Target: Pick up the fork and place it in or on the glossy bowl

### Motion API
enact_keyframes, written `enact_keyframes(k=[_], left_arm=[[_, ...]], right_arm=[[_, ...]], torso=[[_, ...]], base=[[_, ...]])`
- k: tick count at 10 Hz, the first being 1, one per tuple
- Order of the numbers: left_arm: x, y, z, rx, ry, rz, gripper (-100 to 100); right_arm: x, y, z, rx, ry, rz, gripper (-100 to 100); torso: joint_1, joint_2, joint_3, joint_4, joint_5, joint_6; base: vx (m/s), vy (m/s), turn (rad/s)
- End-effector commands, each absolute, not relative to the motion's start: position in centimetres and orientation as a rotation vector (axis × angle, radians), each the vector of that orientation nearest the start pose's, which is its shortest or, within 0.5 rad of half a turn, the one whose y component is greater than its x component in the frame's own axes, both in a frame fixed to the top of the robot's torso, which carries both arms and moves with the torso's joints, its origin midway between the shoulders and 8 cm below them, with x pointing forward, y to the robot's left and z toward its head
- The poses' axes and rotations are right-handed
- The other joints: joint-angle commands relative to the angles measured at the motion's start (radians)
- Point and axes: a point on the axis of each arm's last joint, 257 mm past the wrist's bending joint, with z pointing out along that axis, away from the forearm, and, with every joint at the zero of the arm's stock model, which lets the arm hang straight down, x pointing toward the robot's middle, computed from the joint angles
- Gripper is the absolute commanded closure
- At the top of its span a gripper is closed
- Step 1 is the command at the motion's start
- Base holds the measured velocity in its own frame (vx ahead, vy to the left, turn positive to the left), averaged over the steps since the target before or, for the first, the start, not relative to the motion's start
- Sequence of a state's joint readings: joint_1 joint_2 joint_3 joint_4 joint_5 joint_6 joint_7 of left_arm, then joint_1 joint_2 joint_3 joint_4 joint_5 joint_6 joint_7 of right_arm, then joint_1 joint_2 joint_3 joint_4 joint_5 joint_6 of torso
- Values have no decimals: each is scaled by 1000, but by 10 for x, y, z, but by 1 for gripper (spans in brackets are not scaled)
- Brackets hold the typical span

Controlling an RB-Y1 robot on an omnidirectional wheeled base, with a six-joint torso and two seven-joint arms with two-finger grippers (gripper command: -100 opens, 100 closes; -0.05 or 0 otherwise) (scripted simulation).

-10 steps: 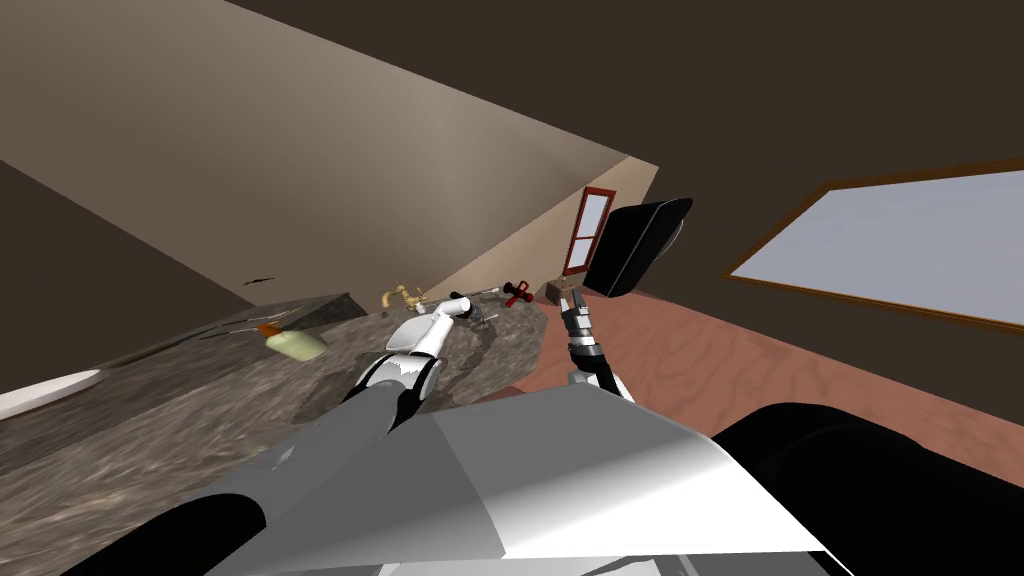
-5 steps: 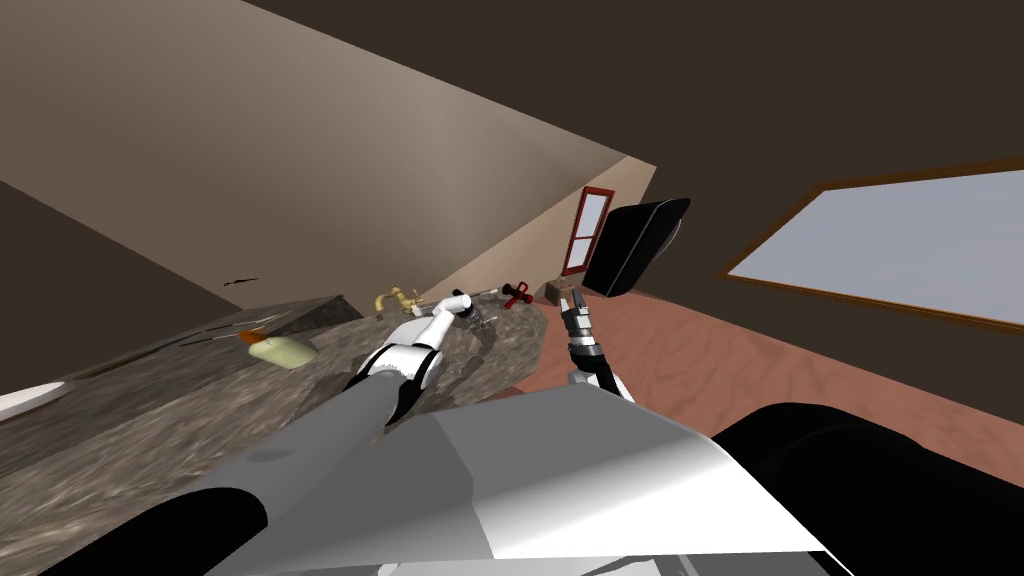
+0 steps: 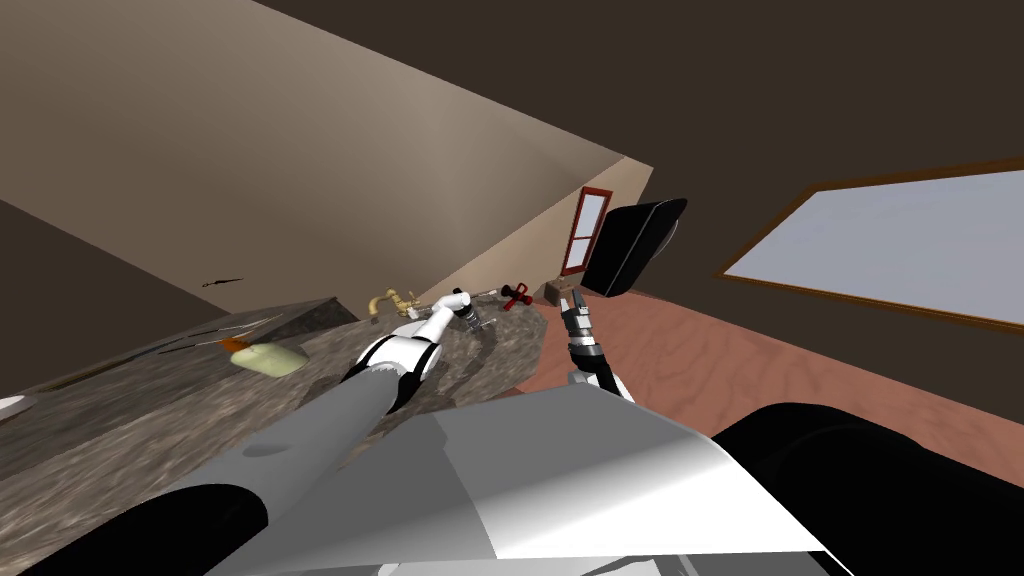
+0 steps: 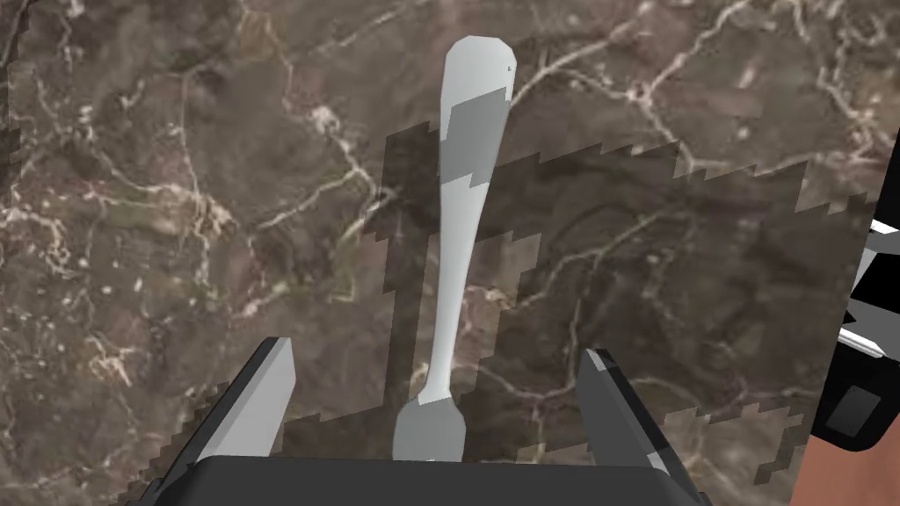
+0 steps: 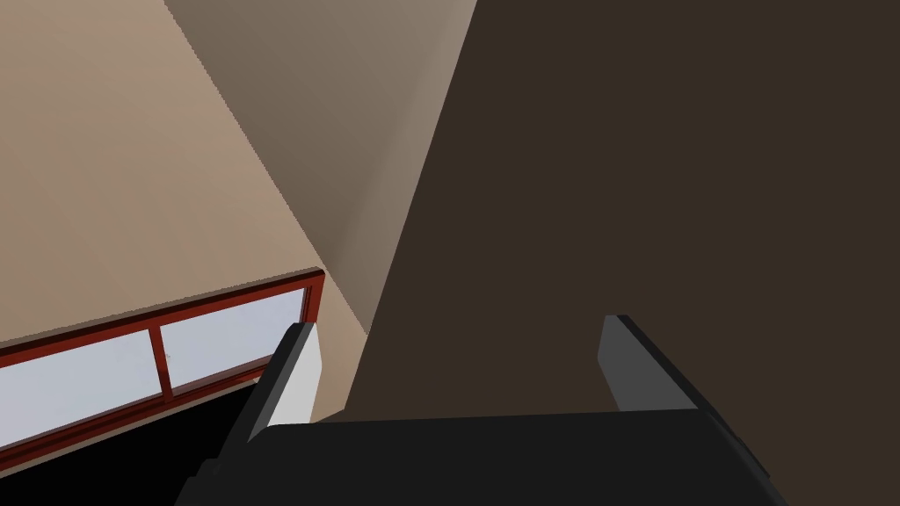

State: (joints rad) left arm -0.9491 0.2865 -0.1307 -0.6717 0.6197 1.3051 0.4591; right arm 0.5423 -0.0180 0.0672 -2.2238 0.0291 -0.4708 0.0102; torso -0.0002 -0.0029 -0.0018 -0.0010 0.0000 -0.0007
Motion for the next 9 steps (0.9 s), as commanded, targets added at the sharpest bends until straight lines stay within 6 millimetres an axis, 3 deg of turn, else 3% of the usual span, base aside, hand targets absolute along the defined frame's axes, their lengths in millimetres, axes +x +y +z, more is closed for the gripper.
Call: enact_keyframes(k=[1,3,4,5,8,9], left_arm=[[551,169,-327,-2614,1801,-465,-100],[550,170,-327,-2618,1800,-455,-100],[550,170,-327,-2621,1799,-451,0],[546,171,-341,-2623,1795,-452,-100],[546,171,-346,-2621,1794,-453,-100],[546,171,-346,-2622,1794,-454,100]], right_arm=[[358,-259,-22,731,736,1299,0],[358,-259,-22,731,736,1299,0],[358,-259,-22,731,736,1299,0],[358,-259,-22,731,736,1299,0],[358,-259,-22,731,736,1299,0],[358,-259,-22,731,736,1299,0]], torso=[[0,0,0,0,0,0],[0,1,1,0,0,0],[0,2,1,0,0,0],[0,3,2,1,0,0],[-1,1,1,0,0,0],[0,2,1,0,0,0]], base=[[37,-4,-17],[21,-2,-7],[0,0,0],[28,-7,-25],[27,-12,-9],[0,0,0]])
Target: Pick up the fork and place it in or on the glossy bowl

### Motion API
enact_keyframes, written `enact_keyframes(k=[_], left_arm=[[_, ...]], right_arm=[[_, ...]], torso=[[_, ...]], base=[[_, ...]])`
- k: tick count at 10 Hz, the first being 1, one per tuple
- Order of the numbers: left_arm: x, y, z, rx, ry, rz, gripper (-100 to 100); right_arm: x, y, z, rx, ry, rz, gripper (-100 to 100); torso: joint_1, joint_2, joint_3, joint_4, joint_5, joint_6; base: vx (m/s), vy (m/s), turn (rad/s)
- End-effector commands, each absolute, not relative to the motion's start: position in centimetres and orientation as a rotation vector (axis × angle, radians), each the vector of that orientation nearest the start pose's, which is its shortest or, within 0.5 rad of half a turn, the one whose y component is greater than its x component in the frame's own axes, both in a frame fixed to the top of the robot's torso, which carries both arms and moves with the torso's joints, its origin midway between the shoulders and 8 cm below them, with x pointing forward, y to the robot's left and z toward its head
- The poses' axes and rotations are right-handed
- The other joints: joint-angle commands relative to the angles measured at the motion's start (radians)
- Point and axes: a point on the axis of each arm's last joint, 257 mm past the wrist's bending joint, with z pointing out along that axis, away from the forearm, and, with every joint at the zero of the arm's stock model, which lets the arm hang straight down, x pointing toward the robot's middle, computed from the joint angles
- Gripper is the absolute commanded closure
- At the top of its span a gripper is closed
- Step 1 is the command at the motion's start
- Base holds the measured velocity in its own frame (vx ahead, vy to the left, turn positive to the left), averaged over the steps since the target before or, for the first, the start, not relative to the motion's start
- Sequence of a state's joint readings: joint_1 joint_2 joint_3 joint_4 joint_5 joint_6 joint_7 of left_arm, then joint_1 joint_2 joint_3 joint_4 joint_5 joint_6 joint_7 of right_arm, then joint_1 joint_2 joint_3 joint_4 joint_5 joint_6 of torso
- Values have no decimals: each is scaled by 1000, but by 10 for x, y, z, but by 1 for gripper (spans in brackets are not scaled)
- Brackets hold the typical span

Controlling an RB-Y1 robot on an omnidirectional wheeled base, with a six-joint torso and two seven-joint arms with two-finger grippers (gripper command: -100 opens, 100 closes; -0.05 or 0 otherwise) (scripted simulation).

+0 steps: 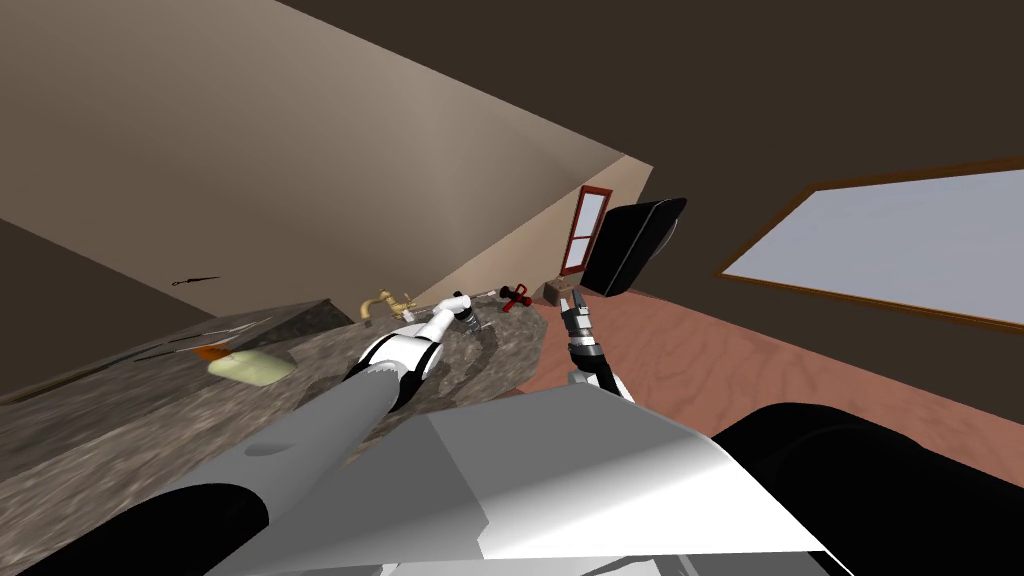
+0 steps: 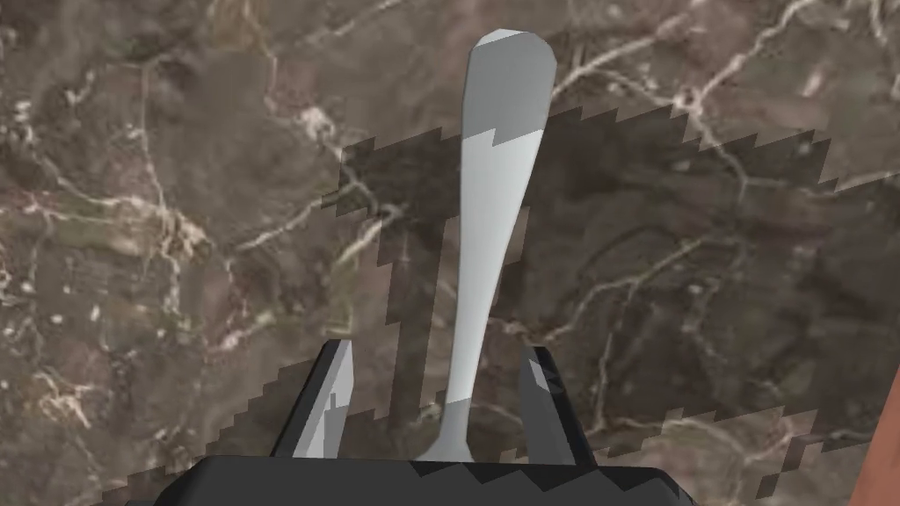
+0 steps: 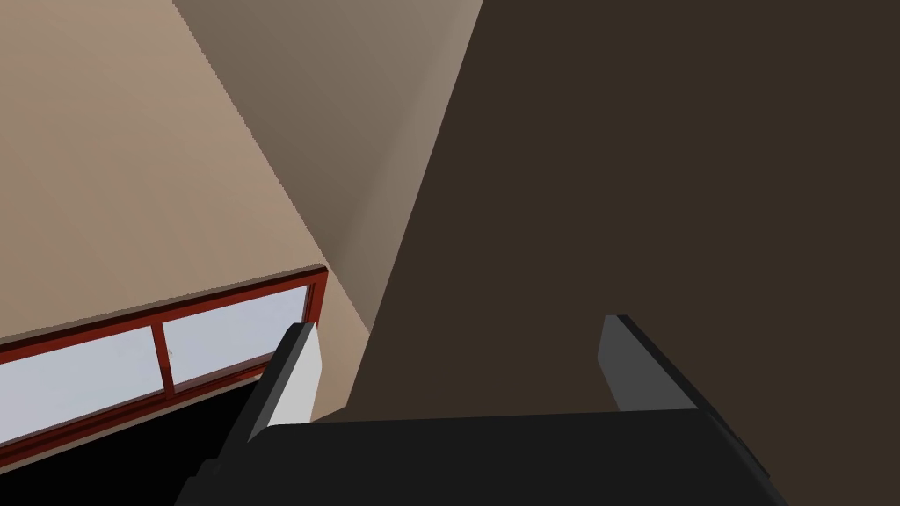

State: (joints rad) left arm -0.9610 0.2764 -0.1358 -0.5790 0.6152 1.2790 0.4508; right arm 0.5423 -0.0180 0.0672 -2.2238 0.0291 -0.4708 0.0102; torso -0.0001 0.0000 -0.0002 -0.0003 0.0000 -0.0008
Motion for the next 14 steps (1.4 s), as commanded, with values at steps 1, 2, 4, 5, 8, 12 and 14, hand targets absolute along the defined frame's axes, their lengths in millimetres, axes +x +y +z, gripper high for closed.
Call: enact_keyframes(k=[1,2,4,5,8,12,14], left_arm=[[546,171,-346,-2622,1794,-454,100],[545,170,-346,-2621,1796,-452,100],[545,170,-346,-2620,1797,-452,100],[545,170,-346,-2621,1797,-452,0],[550,170,-327,-2621,1799,-451,100],[555,166,-312,-2597,1830,-461,100],[558,164,-301,-2578,1852,-467,100]], right_arm=[[358,-259,-22,731,736,1299,0],[358,-259,-22,731,736,1299,0],[358,-259,-22,731,736,1299,0],[358,-259,-22,731,736,1299,0],[358,-259,-22,731,736,1299,0],[358,-259,-22,731,736,1299,0],[358,-259,-22,731,736,1299,0]], torso=[[0,0,0,0,0,0],[0,0,0,0,0,0],[0,0,0,0,0,-1],[0,0,0,0,0,-1],[1,2,1,1,0,-1],[0,1,1,1,0,-1],[-7,2,2,2,-2,0]], base=[[0,0,0],[0,0,0],[0,0,0],[0,0,0],[-28,12,18],[-16,-12,9],[-16,-99,23]])
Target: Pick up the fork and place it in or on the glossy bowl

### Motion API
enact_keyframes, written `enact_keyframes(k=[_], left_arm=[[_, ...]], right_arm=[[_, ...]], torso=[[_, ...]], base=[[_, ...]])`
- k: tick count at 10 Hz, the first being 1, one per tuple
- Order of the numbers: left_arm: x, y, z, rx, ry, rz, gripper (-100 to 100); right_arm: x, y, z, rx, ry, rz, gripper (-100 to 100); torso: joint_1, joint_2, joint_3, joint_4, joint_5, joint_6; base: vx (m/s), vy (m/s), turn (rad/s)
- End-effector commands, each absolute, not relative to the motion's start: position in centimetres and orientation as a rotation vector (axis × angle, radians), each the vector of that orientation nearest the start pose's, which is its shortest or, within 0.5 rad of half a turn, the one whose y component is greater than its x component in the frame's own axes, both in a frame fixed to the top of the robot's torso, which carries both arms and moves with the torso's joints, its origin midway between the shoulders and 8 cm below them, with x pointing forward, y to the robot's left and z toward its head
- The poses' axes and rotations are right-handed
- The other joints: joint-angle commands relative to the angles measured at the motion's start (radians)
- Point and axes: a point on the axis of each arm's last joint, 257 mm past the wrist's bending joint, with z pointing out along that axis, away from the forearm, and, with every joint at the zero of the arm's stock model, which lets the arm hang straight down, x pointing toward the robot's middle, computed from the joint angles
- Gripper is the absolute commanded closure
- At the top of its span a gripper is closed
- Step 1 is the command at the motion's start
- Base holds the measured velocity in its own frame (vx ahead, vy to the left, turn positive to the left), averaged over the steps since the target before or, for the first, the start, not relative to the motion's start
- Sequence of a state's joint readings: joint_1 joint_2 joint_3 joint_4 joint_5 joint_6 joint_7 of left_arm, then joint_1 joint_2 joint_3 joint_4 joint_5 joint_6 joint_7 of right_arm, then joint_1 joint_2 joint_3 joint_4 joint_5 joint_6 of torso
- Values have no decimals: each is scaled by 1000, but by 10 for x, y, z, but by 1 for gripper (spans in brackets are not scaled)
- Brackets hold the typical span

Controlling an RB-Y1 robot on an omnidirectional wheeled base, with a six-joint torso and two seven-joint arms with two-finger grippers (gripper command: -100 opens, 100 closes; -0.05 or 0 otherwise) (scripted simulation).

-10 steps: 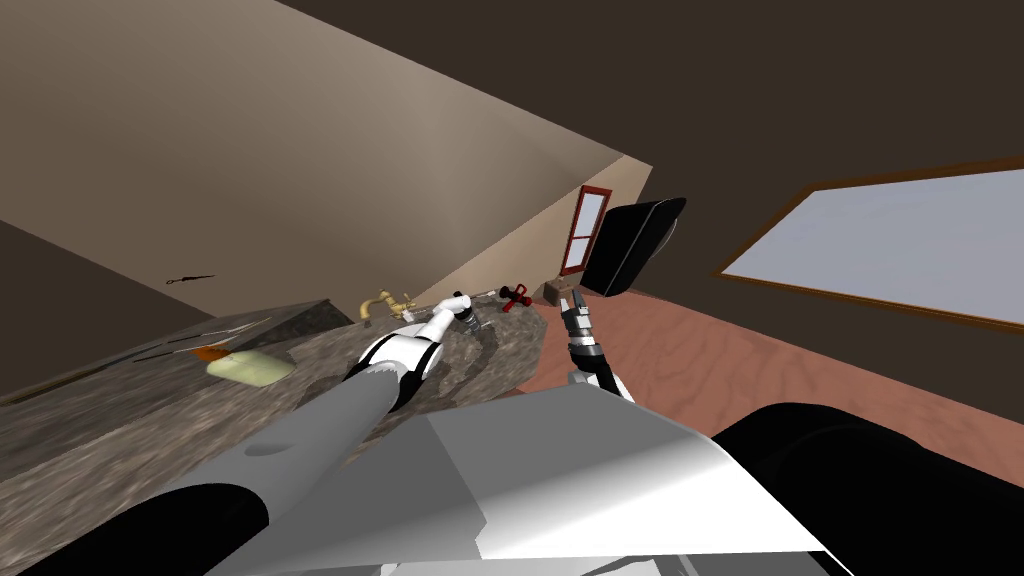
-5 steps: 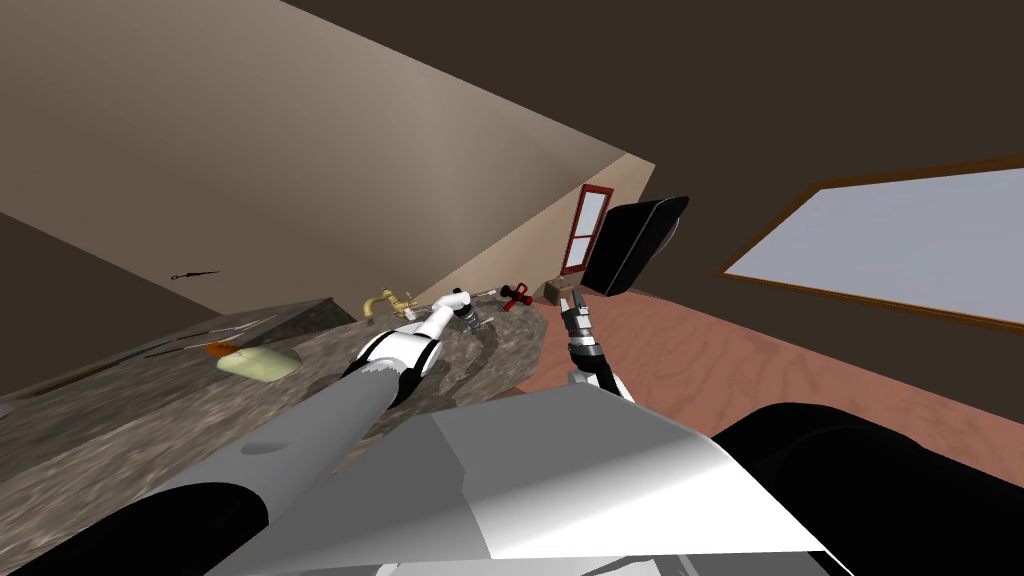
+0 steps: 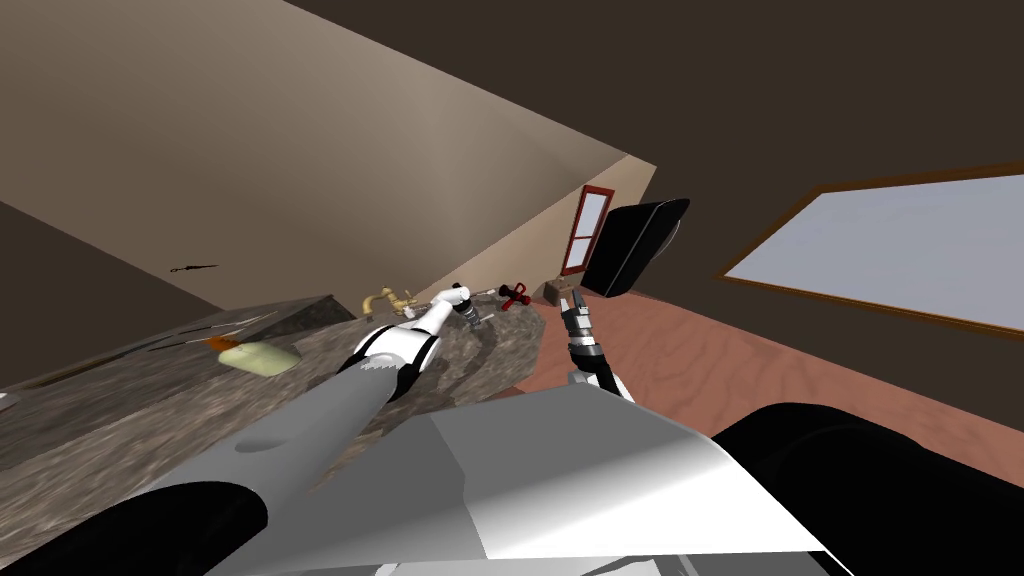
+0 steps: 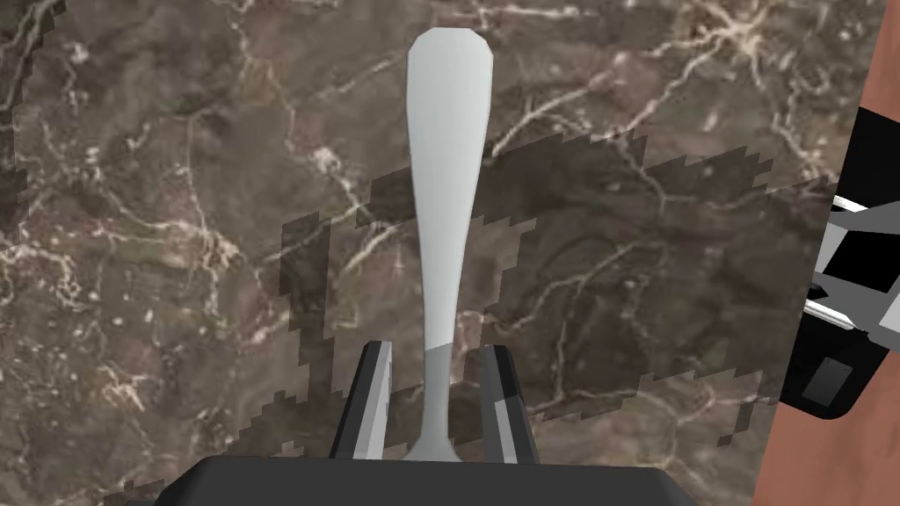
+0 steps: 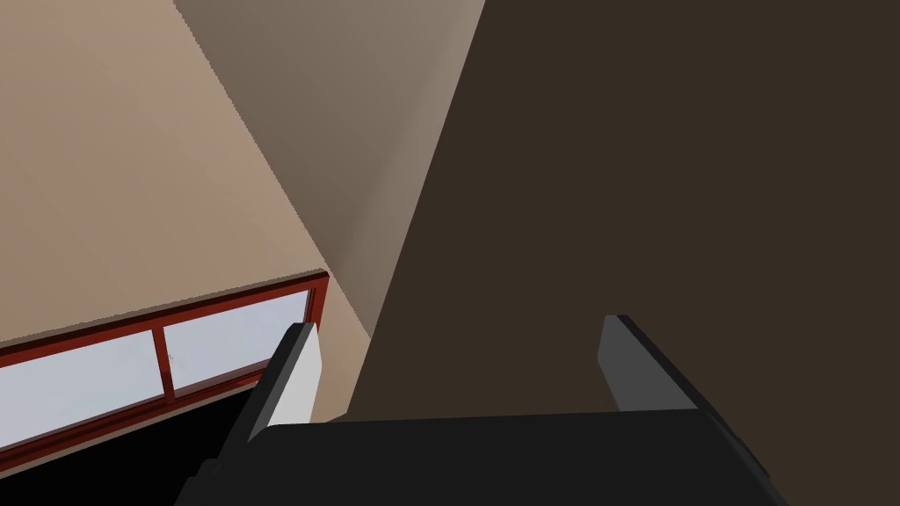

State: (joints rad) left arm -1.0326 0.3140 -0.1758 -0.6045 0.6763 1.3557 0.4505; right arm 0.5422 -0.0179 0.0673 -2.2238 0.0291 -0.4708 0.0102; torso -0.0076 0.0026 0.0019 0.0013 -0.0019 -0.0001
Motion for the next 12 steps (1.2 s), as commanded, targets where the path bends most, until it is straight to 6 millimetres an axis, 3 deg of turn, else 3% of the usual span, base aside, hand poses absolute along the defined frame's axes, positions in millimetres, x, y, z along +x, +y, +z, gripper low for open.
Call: enact_keyframes(k=[1,3,4,6,8,12], left_arm=[[561,163,-288,-2558,1876,-471,100],[561,163,-288,-2558,1876,-471,100],[563,161,-271,-2532,1913,-469,100],[563,161,-271,-2532,1913,-469,100],[561,159,-254,-2512,1953,-453,100],[554,162,-233,-2511,1991,-409,100]], right_arm=[[358,-259,-22,731,736,1299,0],[358,-259,-22,731,736,1299,0],[358,-259,-22,731,736,1299,0],[358,-259,-22,731,736,1299,0],[358,-259,-22,731,736,1299,0],[358,-259,-22,730,736,1299,0]], torso=[[0,0,0,0,0,0],[1,0,0,0,0,0],[4,-1,0,0,0,0],[1,0,0,0,-1,1],[4,1,0,0,0,0],[13,2,1,0,1,-1]], base=[[-13,-89,11],[-4,-43,4],[0,-66,30],[-4,-53,10],[-35,-23,28],[-34,84,37]])
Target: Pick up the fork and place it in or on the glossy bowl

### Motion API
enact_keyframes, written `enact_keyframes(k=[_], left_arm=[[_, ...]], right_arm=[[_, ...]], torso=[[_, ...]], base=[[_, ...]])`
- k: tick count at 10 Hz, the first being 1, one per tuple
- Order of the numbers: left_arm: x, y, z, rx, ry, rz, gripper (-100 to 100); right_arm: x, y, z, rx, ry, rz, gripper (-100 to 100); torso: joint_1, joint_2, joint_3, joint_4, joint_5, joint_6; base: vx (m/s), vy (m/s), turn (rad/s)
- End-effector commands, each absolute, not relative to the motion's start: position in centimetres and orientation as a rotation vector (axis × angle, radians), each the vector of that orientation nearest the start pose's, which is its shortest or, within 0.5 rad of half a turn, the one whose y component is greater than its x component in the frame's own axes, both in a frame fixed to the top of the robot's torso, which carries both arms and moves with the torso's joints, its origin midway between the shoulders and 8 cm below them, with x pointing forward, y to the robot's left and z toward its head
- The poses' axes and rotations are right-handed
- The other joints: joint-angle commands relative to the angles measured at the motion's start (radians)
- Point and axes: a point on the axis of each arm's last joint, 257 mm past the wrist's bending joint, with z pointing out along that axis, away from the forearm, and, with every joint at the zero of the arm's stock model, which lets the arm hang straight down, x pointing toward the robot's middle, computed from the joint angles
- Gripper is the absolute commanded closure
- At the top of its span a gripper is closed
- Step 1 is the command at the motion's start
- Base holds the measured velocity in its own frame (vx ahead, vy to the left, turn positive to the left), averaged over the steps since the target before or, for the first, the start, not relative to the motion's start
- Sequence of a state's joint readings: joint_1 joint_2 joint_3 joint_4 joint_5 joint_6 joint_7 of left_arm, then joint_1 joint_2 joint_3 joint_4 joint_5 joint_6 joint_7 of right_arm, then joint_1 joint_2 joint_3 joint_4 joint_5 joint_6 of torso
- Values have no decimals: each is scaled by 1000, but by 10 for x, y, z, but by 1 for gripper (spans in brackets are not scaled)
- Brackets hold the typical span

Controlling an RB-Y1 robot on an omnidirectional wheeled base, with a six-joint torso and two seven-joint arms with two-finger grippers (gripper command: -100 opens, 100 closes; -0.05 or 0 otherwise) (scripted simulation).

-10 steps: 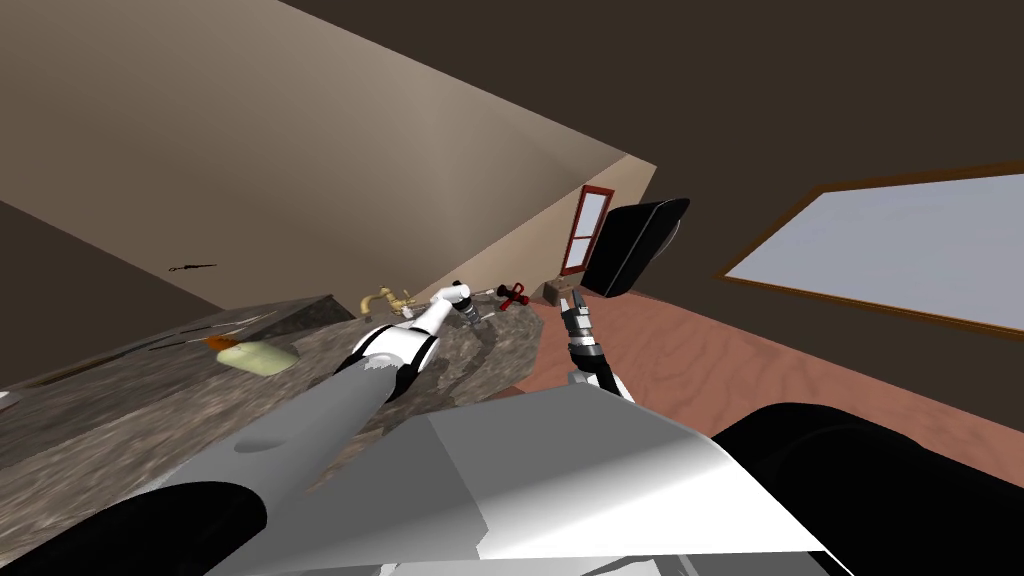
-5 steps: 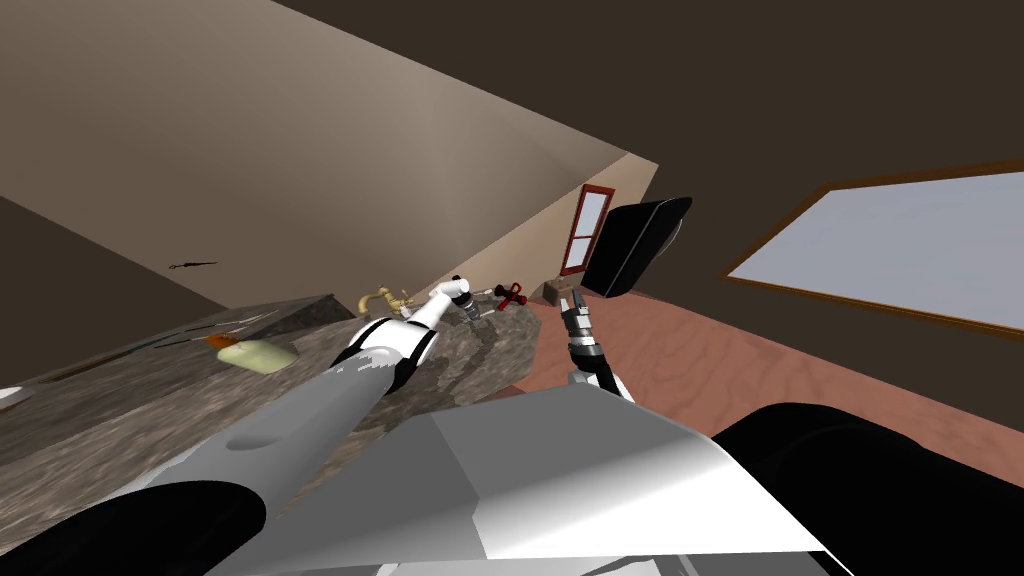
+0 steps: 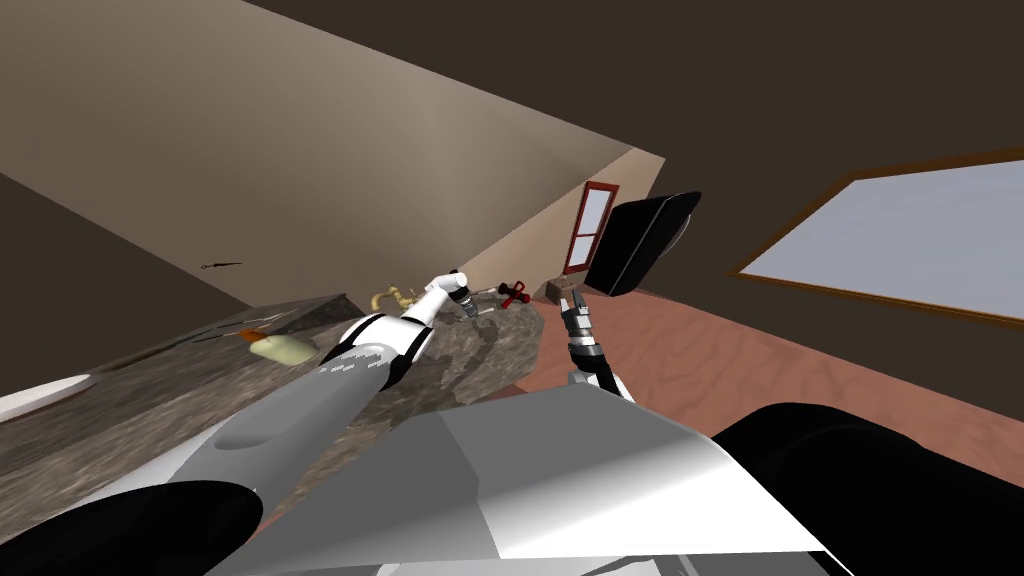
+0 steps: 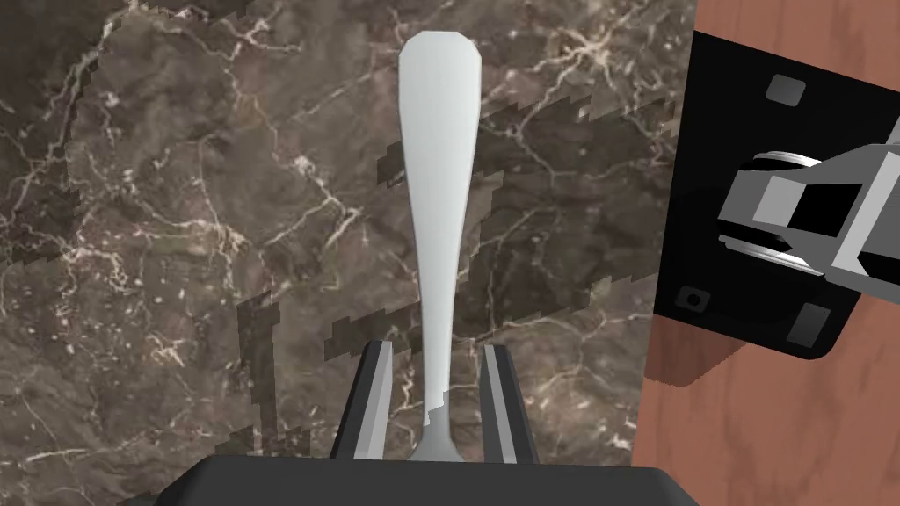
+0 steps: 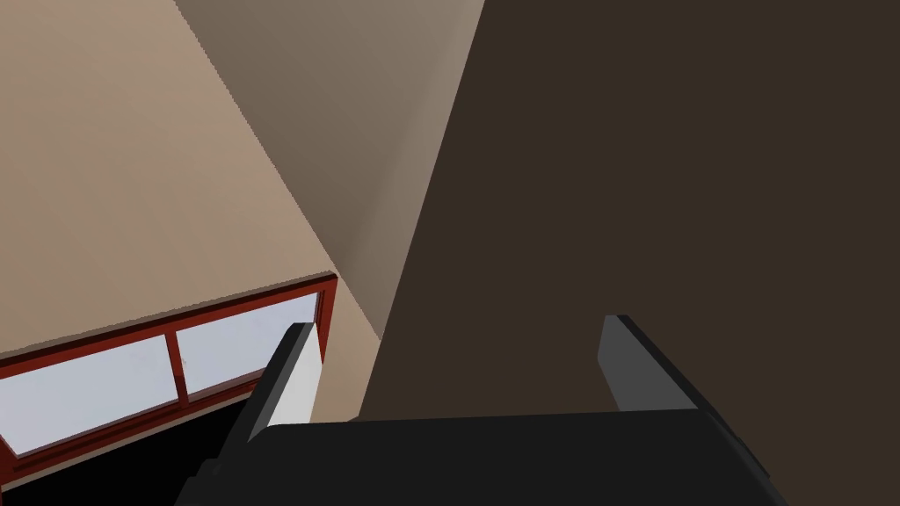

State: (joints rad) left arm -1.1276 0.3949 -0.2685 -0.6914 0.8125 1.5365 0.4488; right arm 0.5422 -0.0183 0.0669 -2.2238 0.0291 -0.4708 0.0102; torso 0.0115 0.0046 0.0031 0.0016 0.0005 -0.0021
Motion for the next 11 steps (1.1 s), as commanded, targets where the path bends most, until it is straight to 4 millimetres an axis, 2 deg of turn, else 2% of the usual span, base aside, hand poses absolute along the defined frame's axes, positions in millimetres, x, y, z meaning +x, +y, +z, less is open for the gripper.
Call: enact_keyframes(k=[1,11], left_arm=[[554,163,-231,-2513,1991,-407,100],[558,174,-203,-2550,1935,-422,100]], right_arm=[[358,-259,-22,730,736,1299,0],[358,-259,-22,730,737,1298,0]], torso=[[0,0,0,0,0,0],[7,-2,-1,0,3,-4]], base=[[-15,195,26],[-27,230,38]])
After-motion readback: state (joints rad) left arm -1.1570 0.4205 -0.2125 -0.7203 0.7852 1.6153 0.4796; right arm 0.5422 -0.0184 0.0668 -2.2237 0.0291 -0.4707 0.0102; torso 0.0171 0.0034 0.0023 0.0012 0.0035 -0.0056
